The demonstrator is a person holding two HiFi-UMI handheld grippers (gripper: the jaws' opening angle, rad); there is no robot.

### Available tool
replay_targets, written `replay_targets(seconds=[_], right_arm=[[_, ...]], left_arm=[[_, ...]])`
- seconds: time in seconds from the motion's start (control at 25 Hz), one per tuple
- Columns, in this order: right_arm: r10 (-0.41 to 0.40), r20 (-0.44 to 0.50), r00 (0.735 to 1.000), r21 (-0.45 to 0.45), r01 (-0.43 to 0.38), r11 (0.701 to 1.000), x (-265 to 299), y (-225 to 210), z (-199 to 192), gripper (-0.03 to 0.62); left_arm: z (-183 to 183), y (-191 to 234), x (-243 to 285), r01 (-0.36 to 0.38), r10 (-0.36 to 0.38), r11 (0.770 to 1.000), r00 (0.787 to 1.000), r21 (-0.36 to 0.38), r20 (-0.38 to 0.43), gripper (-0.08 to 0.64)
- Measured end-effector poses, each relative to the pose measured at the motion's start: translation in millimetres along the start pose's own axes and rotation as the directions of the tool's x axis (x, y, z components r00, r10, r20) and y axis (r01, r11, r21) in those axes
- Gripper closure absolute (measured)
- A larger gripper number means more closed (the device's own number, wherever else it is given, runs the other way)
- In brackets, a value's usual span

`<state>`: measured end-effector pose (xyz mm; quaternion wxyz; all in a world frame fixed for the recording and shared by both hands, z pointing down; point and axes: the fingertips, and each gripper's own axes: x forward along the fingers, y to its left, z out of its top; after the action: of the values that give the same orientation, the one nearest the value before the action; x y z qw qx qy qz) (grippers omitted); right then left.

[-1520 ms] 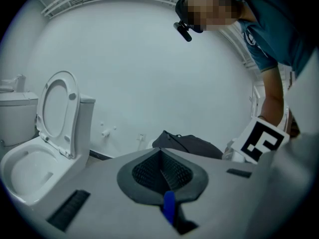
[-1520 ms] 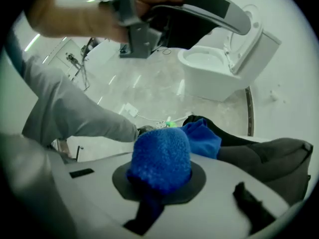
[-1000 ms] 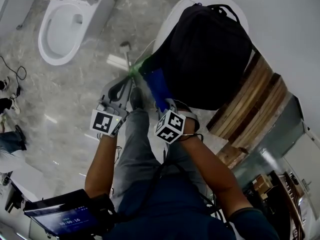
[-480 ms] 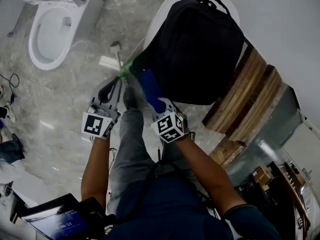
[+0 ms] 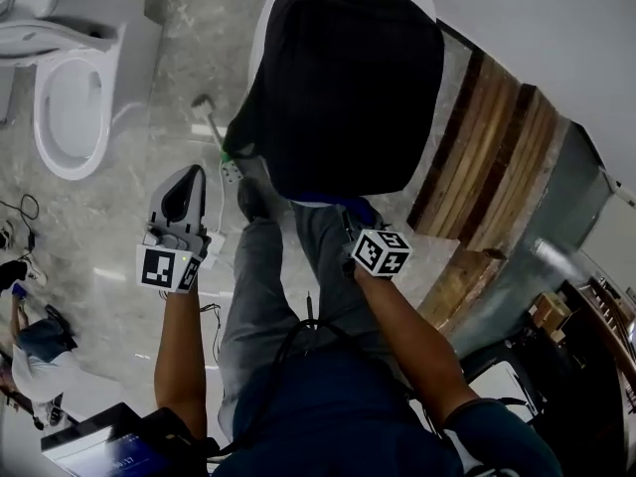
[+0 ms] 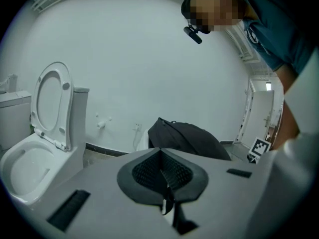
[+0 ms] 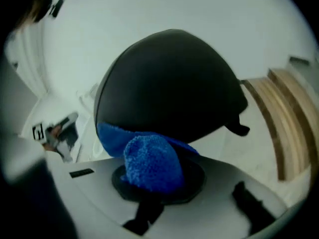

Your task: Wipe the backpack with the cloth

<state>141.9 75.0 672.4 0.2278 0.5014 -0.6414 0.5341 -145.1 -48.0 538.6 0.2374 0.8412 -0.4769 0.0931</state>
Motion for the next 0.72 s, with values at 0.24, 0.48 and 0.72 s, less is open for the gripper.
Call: replay_targets(seconds=[0.24, 0.48, 0.72], right_arm=[[-0.198, 0.286, 0.938, 0.668, -0.046, 0.743, -25, -97, 15, 0.574], [-0.341, 0.519, 0.784, 0.809, -0.323, 0.491, -16, -185, 67, 0.574], [-0.24, 0.571, 0.785, 0.792, -0.451, 0.411, -26, -155, 74, 0.574]], left_arm=[[8, -16, 20, 0.046, -0.045, 0.998, 0.999, 0.033, -0.016, 0.557], [12, -32, 41, 0.088, -0.086, 0.995, 0.995, 0.048, -0.041, 0.557], [15, -42, 56, 0.099, -0.096, 0.993, 0.994, 0.059, -0.051, 0.557]])
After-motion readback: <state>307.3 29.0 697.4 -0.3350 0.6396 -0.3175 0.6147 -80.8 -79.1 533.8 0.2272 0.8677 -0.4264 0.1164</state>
